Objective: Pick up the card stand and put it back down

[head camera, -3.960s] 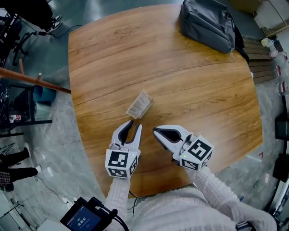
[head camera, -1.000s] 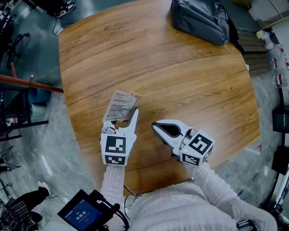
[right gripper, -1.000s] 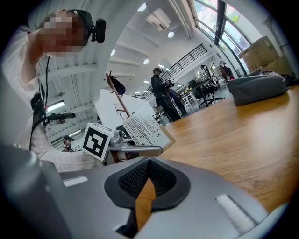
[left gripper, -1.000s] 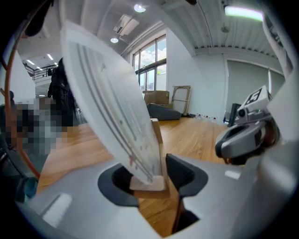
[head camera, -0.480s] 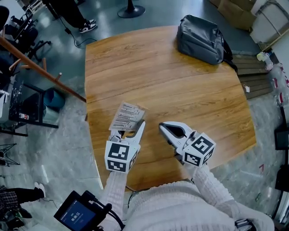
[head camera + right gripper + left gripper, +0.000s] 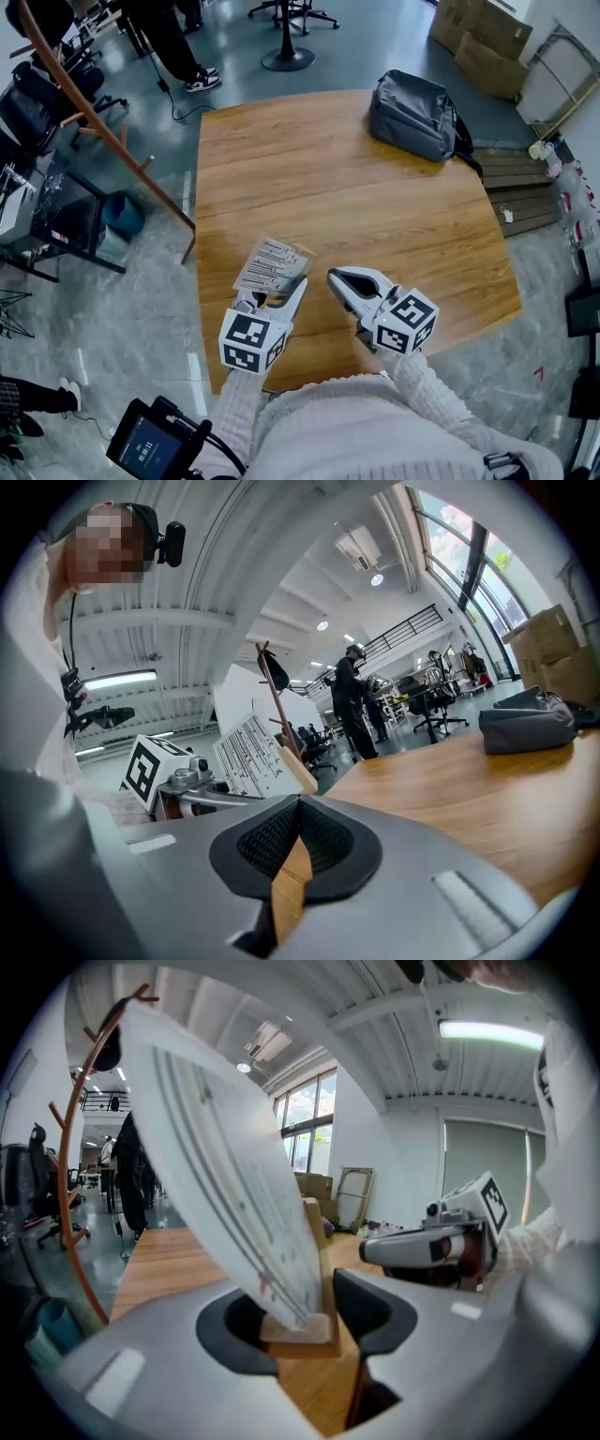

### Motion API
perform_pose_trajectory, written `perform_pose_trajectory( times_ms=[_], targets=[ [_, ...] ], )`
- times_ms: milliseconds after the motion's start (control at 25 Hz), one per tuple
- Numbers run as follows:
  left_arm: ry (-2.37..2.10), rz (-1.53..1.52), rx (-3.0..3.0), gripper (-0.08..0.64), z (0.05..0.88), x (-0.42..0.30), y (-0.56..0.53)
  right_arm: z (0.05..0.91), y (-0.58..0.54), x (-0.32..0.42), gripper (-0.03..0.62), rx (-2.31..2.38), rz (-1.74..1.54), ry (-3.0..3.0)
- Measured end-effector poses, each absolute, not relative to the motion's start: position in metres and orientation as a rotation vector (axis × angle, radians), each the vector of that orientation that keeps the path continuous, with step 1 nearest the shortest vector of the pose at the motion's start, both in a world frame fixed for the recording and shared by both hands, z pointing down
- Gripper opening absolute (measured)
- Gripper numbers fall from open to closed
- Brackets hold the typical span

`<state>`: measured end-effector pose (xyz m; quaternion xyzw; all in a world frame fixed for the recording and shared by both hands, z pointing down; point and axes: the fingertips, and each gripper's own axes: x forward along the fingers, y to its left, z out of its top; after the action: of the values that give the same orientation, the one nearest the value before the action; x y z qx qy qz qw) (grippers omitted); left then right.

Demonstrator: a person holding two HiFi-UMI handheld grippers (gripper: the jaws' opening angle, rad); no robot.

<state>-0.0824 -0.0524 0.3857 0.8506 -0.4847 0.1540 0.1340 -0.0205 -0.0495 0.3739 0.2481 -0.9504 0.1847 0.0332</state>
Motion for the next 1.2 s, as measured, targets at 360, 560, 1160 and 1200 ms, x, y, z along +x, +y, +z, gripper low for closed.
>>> perform_pose_trajectory(
  times_ms=[360, 560, 1160, 1200],
  targets=[
    [-1.416, 0.415, 2.468, 0.187, 0.3835, -0.0783, -0.0476, 0.3665, -0.0446, -0.0221, -0.002, 0.737, 0.547, -2.947],
    [-1.422, 0.385, 2.457, 0.187, 0.3825, -0.0809, -0.0477, 0.365, -0.0446, -0.0174, -0.002, 0.748, 0.54, -2.953],
    [-1.381, 0.479, 2.487, 0.187, 0.3894, -0.077, -0.0487, 0.3665, -0.0413, -0.0185, -0.002, 0.749, 0.545, -2.94],
    [-1.379, 0.485, 2.489, 0.187, 0.3896, -0.0771, -0.0492, 0.3666, -0.041, -0.018, -0.002, 0.752, 0.546, -2.938]
  ],
)
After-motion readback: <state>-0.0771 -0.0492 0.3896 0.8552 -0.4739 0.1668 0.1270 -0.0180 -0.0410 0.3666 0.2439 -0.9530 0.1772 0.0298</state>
